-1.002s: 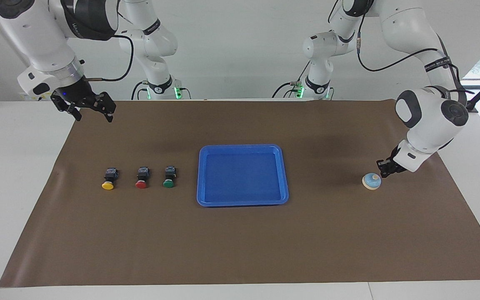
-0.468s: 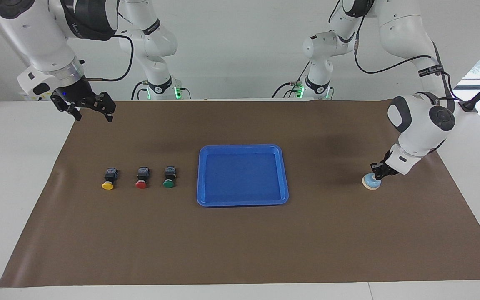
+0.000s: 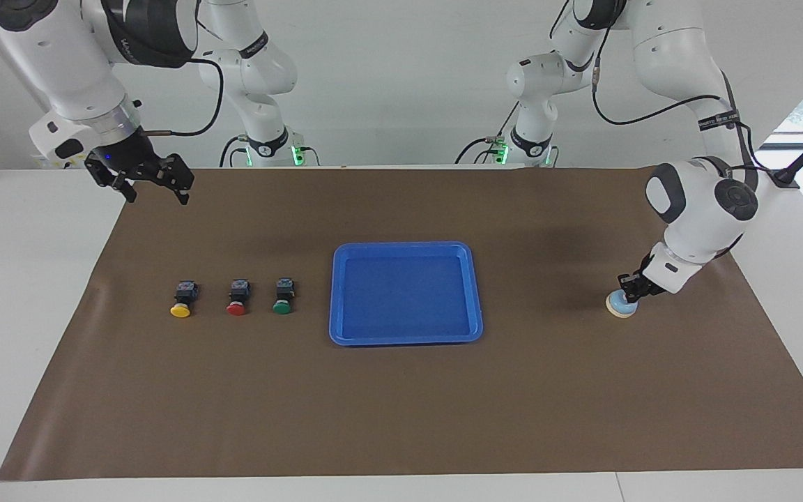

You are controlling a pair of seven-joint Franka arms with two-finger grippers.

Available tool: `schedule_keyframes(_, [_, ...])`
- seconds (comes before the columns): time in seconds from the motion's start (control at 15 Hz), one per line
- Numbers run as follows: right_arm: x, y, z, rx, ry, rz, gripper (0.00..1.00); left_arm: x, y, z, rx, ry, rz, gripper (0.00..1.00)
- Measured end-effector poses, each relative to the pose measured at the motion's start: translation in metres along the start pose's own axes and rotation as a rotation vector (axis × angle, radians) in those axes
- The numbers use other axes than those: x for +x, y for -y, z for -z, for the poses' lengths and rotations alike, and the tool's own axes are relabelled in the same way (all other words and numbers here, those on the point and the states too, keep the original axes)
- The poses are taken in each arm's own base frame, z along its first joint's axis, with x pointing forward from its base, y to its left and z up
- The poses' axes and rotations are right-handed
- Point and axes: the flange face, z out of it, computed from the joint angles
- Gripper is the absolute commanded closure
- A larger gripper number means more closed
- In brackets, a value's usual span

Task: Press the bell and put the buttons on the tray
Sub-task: 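Raise the left gripper and press down on the white bell, then lift the left gripper off the bell and draw it back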

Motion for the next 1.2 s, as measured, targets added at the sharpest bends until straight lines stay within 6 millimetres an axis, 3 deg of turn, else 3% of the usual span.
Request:
schedule_keyframes(0.4, [0.0,0.0,0.0,0.0,0.0,0.0,0.0,0.001,0.001,0.002,0.001,-0.007,0.002,1.0])
schedule_keyframes(0.53, [0.0,0.0,0.0,0.0,0.0,0.0,0.0,0.003,-0.002,0.012,0.001,-0.004,-0.003,1.0])
schedule_keyframes(0.67, [0.0,0.0,0.0,0.0,0.0,0.0,0.0,0.005,-0.007,0.045,0.003,0.006,-0.01,1.0])
schedule_keyframes(0.8, [0.0,0.0,0.0,0.0,0.0,0.0,0.0,0.0,-0.013,0.093,0.013,-0.011,-0.017,1.0])
schedule_keyframes(1.0, [0.0,0.0,0.0,0.0,0.0,0.0,0.0,-0.025,-0.025,0.156,0.03,-0.035,-0.028,0.76])
schedule_keyframes(1.07, [0.0,0.0,0.0,0.0,0.0,0.0,0.0,-0.035,-0.029,0.174,0.036,-0.037,-0.032,0.6])
schedule_keyframes(1.14, [0.0,0.0,0.0,0.0,0.0,0.0,0.0,-0.046,-0.034,0.191,0.041,-0.037,-0.035,0.36])
schedule_keyframes(1.2, [0.0,0.0,0.0,0.0,0.0,0.0,0.0,-0.056,-0.039,0.206,0.046,-0.037,-0.038,0.0])
